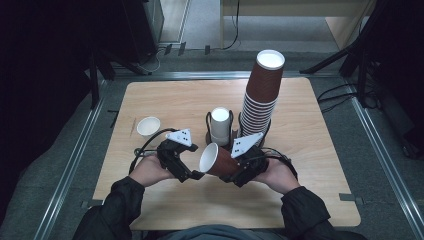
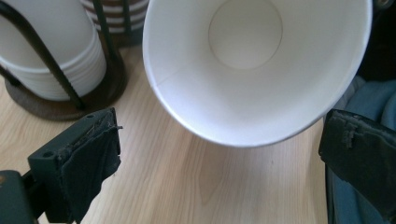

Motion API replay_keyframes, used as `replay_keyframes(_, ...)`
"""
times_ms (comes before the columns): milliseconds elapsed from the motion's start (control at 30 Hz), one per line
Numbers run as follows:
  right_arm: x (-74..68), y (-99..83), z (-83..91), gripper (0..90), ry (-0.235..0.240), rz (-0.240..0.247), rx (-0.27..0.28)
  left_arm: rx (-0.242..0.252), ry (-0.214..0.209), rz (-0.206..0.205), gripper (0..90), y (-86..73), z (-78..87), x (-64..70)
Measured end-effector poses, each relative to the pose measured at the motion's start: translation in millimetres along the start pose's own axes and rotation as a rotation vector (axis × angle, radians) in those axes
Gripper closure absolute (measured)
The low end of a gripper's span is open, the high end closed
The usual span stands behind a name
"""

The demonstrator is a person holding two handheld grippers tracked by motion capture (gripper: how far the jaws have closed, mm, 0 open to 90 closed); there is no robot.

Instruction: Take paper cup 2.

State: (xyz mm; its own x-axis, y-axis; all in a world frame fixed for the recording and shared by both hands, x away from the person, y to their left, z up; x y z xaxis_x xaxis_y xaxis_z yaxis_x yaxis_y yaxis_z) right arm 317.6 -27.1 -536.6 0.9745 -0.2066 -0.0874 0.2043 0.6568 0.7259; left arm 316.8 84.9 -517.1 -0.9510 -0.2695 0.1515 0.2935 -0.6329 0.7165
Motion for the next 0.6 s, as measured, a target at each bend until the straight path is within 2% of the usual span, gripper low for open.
replay_keyframes(100,0.1,0.5,0.9,19.4,0.000,0.000,0.005,0.059,-0.015,0.020,0.0,2.4,-1.2,-0.3)
replay_keyframes(200,0.0,1.1,1.5,19.4,0.003,-0.004,0.012,0.066,0.001,0.014,0.0,2.5,-5.2,-0.4)
replay_keyframes(333,-0.5,2.1,1.7,19.4,0.006,-0.003,0.020,0.075,-0.019,0.013,0.0,5.8,-9.6,3.6)
replay_keyframes(467,-2.3,3.7,0.5,19.4,0.016,-0.001,0.030,0.127,-0.043,0.025,0.0,15.0,-10.2,7.3)
replay_keyframes(600,-5.1,5.8,-1.7,19.4,0.029,-0.004,0.040,0.143,-0.043,0.021,0.0,20.4,-12.3,9.6)
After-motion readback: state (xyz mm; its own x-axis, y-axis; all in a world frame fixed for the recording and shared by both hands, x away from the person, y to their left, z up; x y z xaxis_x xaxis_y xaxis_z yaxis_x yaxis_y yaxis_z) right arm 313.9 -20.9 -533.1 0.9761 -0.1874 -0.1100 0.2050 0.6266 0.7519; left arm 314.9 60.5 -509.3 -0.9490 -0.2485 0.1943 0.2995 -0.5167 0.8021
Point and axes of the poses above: each handheld gripper's, and its own axes: z roughly backward along the jaws, y roughly out of its top, x roughly to its right, the point moved 10 cm from there along -z, roughly forward along the jaws, and after that the axes turned 3 degrees about -z, right-handed, at the moved point
